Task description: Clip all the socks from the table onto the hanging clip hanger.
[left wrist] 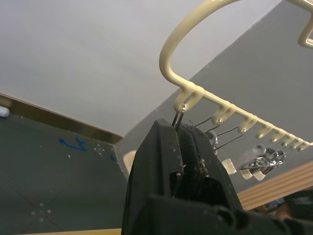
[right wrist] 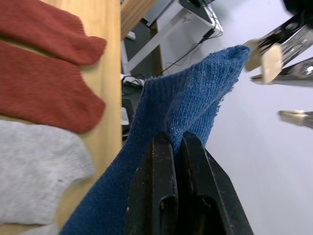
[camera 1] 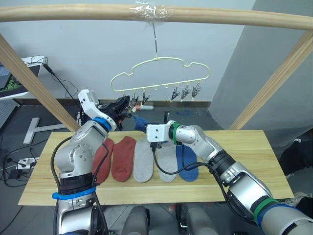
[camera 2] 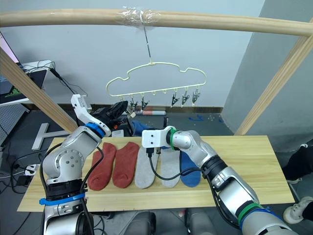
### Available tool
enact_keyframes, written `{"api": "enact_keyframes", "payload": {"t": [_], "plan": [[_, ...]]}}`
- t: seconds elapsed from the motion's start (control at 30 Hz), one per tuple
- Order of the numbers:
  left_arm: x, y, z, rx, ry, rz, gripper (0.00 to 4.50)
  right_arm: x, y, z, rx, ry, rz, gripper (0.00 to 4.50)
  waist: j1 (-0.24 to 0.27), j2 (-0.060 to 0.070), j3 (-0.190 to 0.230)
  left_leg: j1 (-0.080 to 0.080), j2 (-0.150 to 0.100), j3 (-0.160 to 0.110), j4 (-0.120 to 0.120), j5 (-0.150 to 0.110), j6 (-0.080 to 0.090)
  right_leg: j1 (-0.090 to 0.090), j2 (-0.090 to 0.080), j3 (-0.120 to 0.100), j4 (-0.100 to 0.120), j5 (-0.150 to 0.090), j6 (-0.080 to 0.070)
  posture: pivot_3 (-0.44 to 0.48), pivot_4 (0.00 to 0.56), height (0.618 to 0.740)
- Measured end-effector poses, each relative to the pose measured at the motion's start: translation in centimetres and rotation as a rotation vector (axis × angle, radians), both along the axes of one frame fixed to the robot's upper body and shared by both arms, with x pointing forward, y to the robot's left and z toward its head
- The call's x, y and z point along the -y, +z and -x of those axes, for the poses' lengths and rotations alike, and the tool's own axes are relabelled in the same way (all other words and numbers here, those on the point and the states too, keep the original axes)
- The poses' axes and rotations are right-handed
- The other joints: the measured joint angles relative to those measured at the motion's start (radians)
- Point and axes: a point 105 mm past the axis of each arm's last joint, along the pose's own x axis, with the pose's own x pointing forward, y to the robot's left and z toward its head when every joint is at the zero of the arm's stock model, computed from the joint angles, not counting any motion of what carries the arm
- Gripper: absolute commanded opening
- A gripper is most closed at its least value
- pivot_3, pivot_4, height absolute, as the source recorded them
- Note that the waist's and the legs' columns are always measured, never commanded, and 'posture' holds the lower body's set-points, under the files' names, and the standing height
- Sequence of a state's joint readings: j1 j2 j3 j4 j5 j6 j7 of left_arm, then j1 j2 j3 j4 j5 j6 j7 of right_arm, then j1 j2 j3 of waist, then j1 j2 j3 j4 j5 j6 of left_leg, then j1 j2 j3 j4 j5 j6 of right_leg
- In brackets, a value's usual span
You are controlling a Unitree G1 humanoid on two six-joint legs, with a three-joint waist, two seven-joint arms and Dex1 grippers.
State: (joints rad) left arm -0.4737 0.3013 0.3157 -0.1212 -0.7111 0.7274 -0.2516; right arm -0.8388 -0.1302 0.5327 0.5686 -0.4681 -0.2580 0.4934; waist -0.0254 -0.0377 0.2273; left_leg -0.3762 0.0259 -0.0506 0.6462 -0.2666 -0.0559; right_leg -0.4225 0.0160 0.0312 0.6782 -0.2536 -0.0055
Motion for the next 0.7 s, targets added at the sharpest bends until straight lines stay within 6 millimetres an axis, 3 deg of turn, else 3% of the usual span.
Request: {"api": "enact_keyframes", "payload": {"t": [0.7], "plan": [[0.74, 0.05, 0.53, -0.01, -0.044, 0.009, 0.0, -0.23, 1.14, -0.89, 0.057, -0.042, -0.03, 0.06, 0.0, 0.0, 0.0, -0.002, 0.0, -0.001, 0.0, 0.0, 0.0, -0.001, 0.0, -0.001, 0.0, 0.0, 0.0, 0.084, 0.218, 0.74]]}}
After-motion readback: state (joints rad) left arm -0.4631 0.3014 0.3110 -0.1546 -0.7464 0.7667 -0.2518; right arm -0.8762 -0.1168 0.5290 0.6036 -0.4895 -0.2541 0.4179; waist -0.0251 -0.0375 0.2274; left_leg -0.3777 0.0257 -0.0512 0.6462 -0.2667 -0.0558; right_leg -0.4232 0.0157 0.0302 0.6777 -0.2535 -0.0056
